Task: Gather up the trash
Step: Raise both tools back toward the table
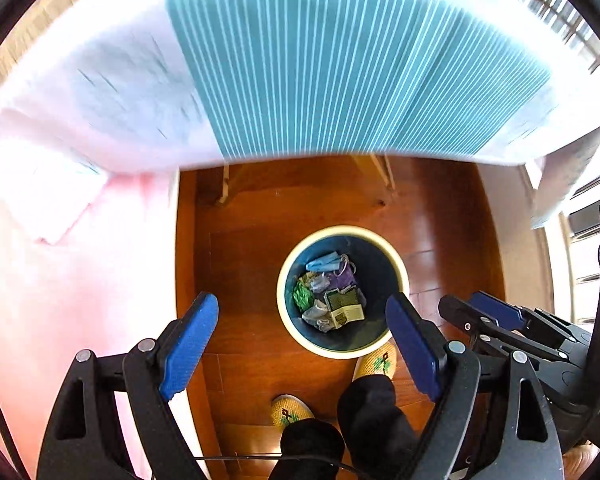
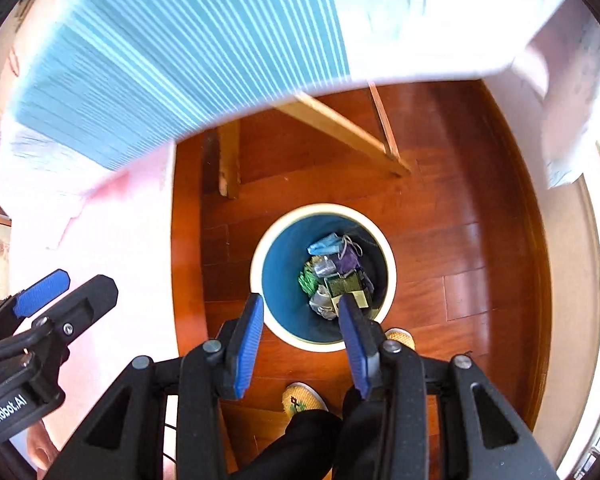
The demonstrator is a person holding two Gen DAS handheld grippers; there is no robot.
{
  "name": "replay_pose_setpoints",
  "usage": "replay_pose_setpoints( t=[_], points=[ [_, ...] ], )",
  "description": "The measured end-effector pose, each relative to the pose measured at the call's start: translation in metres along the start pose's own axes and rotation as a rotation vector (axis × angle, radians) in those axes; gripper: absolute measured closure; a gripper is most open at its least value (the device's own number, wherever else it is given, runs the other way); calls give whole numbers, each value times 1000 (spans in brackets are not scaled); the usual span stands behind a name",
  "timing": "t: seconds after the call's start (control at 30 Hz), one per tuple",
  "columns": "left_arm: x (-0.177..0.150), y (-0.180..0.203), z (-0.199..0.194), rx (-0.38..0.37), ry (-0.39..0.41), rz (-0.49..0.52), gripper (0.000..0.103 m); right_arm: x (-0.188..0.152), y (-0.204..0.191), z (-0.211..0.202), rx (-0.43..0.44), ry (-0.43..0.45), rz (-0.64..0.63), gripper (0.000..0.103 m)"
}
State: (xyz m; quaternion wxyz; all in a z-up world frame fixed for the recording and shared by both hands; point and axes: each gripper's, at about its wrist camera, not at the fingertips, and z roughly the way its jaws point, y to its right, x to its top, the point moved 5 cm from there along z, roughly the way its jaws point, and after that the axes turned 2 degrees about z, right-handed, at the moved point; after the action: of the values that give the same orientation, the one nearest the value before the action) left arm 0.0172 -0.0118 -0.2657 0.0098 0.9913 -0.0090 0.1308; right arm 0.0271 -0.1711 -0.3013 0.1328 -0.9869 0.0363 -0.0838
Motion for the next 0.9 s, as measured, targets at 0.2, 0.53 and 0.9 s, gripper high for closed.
replay_pose_setpoints(
  t=[0.2,0.53,0.9],
  points=[
    [11,-6,-88,-31,74,21,18,-1,-29,-83,18,69,-27,60],
    [15,-21,-207,-34,205,85,18,-9,-75,-185,45,194,-69,59],
    [48,-36,-294,-45,393,129,18,27,-94,-278,-1,428,-121,59]
  ],
)
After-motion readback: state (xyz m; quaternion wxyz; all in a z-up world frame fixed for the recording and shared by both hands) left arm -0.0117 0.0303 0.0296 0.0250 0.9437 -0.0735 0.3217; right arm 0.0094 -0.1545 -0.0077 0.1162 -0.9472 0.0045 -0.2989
